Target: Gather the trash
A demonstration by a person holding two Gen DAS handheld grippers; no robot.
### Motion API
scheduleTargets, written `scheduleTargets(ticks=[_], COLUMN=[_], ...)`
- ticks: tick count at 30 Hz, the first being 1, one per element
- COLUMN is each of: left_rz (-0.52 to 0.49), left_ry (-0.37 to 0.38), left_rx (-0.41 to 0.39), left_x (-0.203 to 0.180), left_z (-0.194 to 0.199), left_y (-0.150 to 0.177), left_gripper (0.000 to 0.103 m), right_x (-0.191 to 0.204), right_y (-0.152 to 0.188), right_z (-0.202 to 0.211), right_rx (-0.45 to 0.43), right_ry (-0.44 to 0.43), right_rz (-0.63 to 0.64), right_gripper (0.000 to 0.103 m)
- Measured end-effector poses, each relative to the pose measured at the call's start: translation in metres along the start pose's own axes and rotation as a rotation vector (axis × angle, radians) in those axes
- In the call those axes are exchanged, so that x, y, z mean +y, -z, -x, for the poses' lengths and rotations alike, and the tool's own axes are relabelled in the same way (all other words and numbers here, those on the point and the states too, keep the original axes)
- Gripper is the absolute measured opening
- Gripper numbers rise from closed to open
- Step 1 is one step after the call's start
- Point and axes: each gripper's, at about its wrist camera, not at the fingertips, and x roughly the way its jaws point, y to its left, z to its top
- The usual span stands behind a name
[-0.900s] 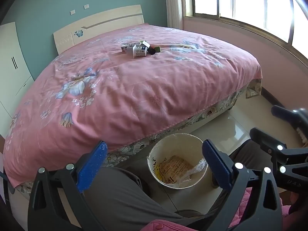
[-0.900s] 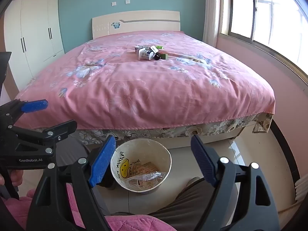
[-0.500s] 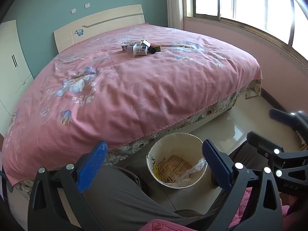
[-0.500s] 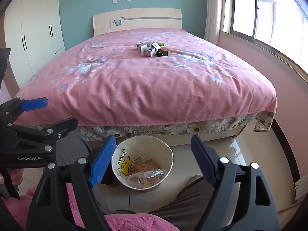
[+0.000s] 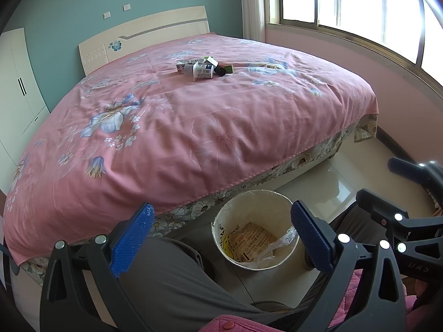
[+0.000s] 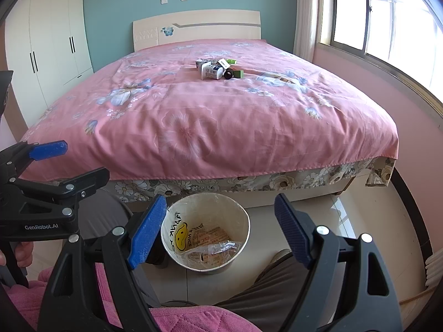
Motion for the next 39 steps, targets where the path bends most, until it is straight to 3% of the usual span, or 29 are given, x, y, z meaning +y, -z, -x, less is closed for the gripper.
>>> scheduleTargets(ticks=[39], left_rz=[-0.007], left_ry=[-0.006], left_rx=[-0.007], left_x=[0.0031], left_z=[0.0002], left_y=[-0.0017], left_gripper=[0.101], right_x=[-0.0021], right_y=[0.0001], right_z=[0.0002], right_rx=[-0.002], right_ry=[-0.002], right_rz=[-0.003], right_gripper=[0.079])
